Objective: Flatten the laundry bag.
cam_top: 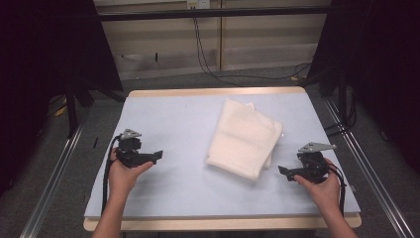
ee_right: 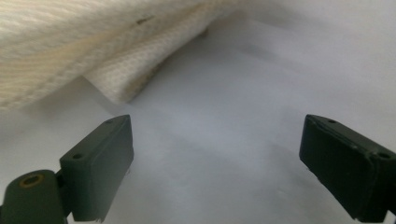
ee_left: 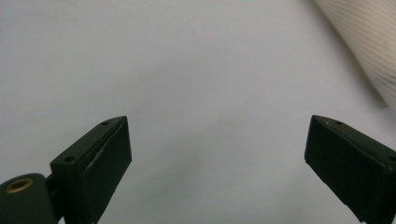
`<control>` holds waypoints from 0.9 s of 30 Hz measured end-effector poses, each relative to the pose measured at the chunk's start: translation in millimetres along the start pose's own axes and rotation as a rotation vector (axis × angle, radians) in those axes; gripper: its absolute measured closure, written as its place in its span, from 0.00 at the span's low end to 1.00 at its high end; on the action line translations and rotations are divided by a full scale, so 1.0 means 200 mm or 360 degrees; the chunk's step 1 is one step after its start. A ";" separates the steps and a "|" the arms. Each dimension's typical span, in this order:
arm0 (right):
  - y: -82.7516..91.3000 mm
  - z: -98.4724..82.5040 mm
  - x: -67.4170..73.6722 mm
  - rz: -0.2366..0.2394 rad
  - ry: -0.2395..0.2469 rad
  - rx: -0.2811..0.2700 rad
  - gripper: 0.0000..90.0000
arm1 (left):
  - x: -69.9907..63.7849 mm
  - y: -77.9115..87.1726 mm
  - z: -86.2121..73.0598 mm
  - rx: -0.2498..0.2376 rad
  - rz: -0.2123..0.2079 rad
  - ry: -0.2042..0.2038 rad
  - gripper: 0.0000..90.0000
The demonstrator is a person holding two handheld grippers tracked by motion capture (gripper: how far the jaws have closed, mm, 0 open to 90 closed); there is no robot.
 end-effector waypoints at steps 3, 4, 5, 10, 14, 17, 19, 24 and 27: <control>0.01 0.02 0.03 0.0022 0.0003 -0.0012 0.12 | -0.07 -0.04 0.02 0.0034 -0.0071 -0.0048 0.08; 0.01 0.02 0.04 0.0043 0.0013 -0.0022 0.13 | -0.09 -0.05 0.03 0.0039 -0.0075 -0.0063 0.08; 0.01 0.03 0.05 0.0046 0.0022 -0.0025 0.14 | -0.10 -0.06 0.03 0.0049 -0.0086 -0.0077 0.08; 0.01 0.05 0.11 0.0095 0.0100 -0.0027 0.27 | -0.17 -0.07 0.07 0.0055 -0.0117 -0.0124 0.08; 0.01 0.07 0.17 0.0153 0.0198 -0.0046 0.43 | -0.24 -0.09 0.09 0.0066 -0.0167 -0.0192 0.08; 0.02 0.09 0.19 0.0164 0.0202 -0.0063 0.49 | -0.30 -0.11 0.10 0.0078 -0.0215 -0.0217 0.08; 0.03 0.10 0.21 0.0158 0.0227 -0.0074 0.60 | -0.32 -0.12 0.11 0.0094 -0.0225 -0.0241 0.08; -0.02 0.14 0.24 0.0195 0.0259 -0.0046 0.60 | -0.34 -0.15 0.12 0.0109 -0.0231 -0.0281 0.09; -0.02 0.17 0.26 0.0196 0.0260 -0.0046 0.59 | -0.34 -0.15 0.11 0.0114 -0.0235 -0.0287 0.09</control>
Point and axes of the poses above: each handheld gripper's, and its own axes: y roughly backward along the jaws, z roughly out of its top, x roughly to its left, the point moved 3 cm from there along -y, roughly forward along the jaws, and after that the axes turned 12 degrees about x, right-handed, at the moved point
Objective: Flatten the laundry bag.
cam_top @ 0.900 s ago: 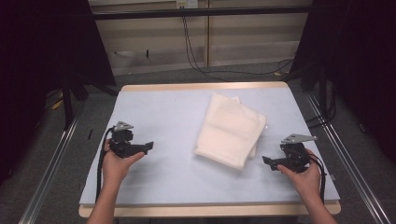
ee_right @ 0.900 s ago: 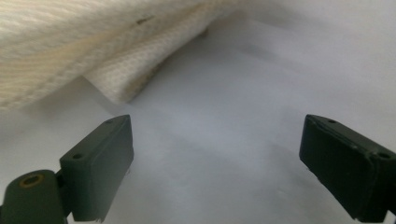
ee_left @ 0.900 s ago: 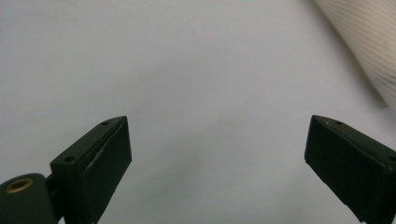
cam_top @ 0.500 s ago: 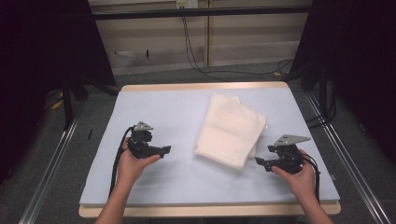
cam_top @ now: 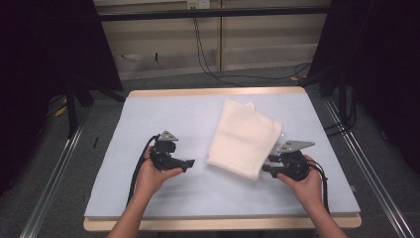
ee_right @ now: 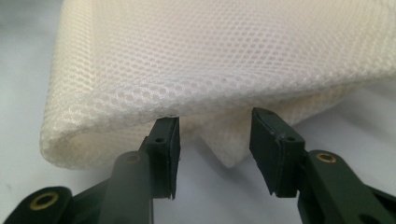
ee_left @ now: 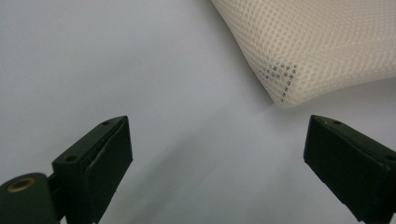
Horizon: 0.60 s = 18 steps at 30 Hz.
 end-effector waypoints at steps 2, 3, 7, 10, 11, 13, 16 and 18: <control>0.01 0.03 0.01 -0.0005 -0.0020 -0.0005 0.58 | 0.00 0.00 0.00 0.0003 -0.0009 0.0007 0.09; 0.01 0.04 0.01 0.0003 -0.0020 -0.0003 0.56 | 0.00 0.00 0.00 0.0004 -0.0003 0.0004 0.09; -0.07 0.03 0.01 -0.0035 -0.0097 0.0111 0.54 | 0.00 -0.01 -0.01 0.0021 -0.0002 -0.0014 0.10; -0.10 0.04 0.00 -0.0046 -0.0093 0.0153 0.68 | -0.01 -0.01 0.00 0.0005 -0.0020 -0.0007 0.10; -0.09 0.05 -0.01 -0.0061 -0.0088 0.0148 1.00 | -0.01 -0.01 0.00 -0.0006 -0.0009 -0.0006 0.10; -0.07 0.06 -0.01 -0.0025 -0.0079 0.0113 1.00 | -0.01 -0.01 -0.01 0.0005 -0.0006 -0.0010 0.10; -0.08 0.08 -0.01 -0.0024 -0.0034 0.0183 1.00 | -0.02 0.00 -0.01 0.0012 -0.0018 -0.0022 0.10; -0.07 0.10 -0.01 -0.0032 -0.0007 0.0199 1.00 | -0.03 0.00 -0.01 -0.0005 -0.0018 -0.0035 0.10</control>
Point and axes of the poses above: each handheld gripper's, and its own axes: y roughly backward along the jaws, z roughly out of its top, x roughly to its left, the point moved 3 cm from there along -y, roughly forward along the jaws, and after that the axes turned 12 degrees about x, right-handed, at the moved point
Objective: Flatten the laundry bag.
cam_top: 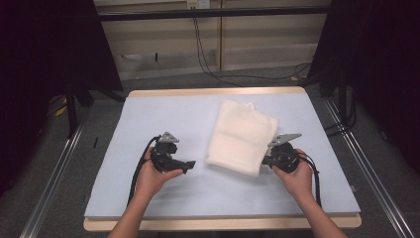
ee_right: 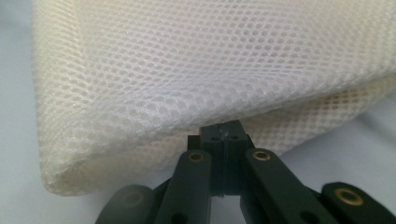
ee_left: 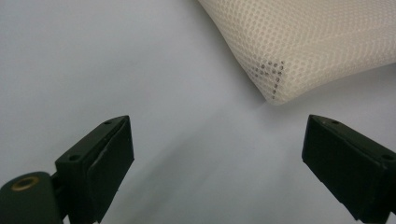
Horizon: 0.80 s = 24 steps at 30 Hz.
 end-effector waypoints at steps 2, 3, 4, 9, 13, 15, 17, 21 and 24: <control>0.01 0.01 0.00 0.0034 -0.0015 -0.0016 1.00 | -0.02 0.00 0.01 0.0002 -0.0015 -0.0016 0.10; 0.02 0.02 0.00 0.0032 -0.0008 -0.0025 1.00 | -0.03 0.00 0.01 -0.0005 -0.0023 -0.0029 0.10; 0.02 0.02 0.00 0.0035 0.0005 -0.0033 1.00 | -0.04 -0.01 0.02 -0.0011 -0.0028 -0.0050 0.10; 0.02 0.02 0.02 0.0093 -0.0010 -0.0055 1.00 | -0.15 -0.04 0.08 0.0002 -0.0082 -0.0167 0.11; 0.02 0.04 0.05 0.0119 0.0001 -0.0064 1.00 | -0.25 -0.07 0.14 -0.0021 -0.0156 -0.0256 0.11; 0.01 0.04 0.05 0.0143 -0.0007 -0.0072 1.00 | -0.32 -0.10 0.19 -0.0017 -0.0194 -0.0305 0.11; 0.02 0.04 0.05 0.0144 -0.0011 -0.0069 1.00 | -0.34 -0.12 0.21 -0.0009 -0.0195 -0.0315 0.11; 0.02 0.05 0.05 0.0169 -0.0024 -0.0081 1.00 | -0.41 -0.17 0.26 -0.0001 -0.0207 -0.0375 0.12; 0.03 0.05 0.05 0.0193 -0.0028 -0.0098 1.00 | -0.46 -0.21 0.29 0.0009 -0.0201 -0.0441 0.12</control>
Point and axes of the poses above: each handheld gripper's, and its own axes: y roughly backward along the jaws, z roughly out of its top, x roughly to its left, the point moved 3 cm from there along -y, roughly forward along the jaws, and after that the axes turned 12 degrees about x, right-handed, at the moved point
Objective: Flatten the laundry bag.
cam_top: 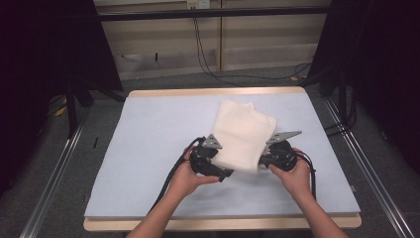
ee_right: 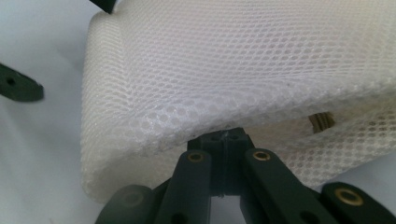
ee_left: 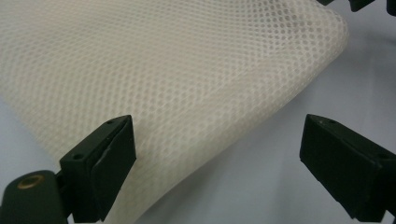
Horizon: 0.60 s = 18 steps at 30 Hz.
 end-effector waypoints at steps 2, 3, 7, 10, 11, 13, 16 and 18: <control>0.01 0.00 0.00 0.0006 -0.0001 -0.0001 1.00 | -0.03 -0.03 0.03 -0.0007 0.0017 -0.0044 0.12; 0.01 0.01 0.00 -0.0002 -0.0002 0.0003 1.00 | -0.04 -0.04 0.04 -0.0008 0.0037 -0.0055 0.12; 0.02 0.02 0.00 0.0030 -0.0021 -0.0012 1.00 | -0.05 -0.08 0.06 0.0042 0.0104 -0.0137 0.18; 0.02 0.03 0.01 0.0060 -0.0031 -0.0029 1.00 | -0.05 -0.10 0.07 0.0027 0.0125 -0.0138 0.33; 0.02 0.03 0.01 0.0064 -0.0030 -0.0030 1.00 | -0.05 -0.09 0.07 0.0028 0.0128 -0.0137 0.43; 0.02 0.03 0.01 0.0063 -0.0032 -0.0027 1.00 | -0.05 -0.08 0.08 0.0021 0.0143 -0.0150 0.73; 0.03 0.02 0.00 0.0042 -0.0039 -0.0031 0.95 | -0.03 -0.05 0.08 -0.0005 0.0132 -0.0059 0.88; 0.04 0.01 -0.02 0.0007 -0.0056 -0.0041 0.93 | 0.00 -0.03 0.07 -0.0004 0.0097 -0.0008 0.92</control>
Point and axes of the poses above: each handheld gripper's, and its own axes: y roughly backward along the jaws, z roughly out of its top, x roughly to its left, the point moved 3 cm from there along -y, roughly forward along the jaws, and after that the axes turned 12 degrees about x, right-handed, at the moved point
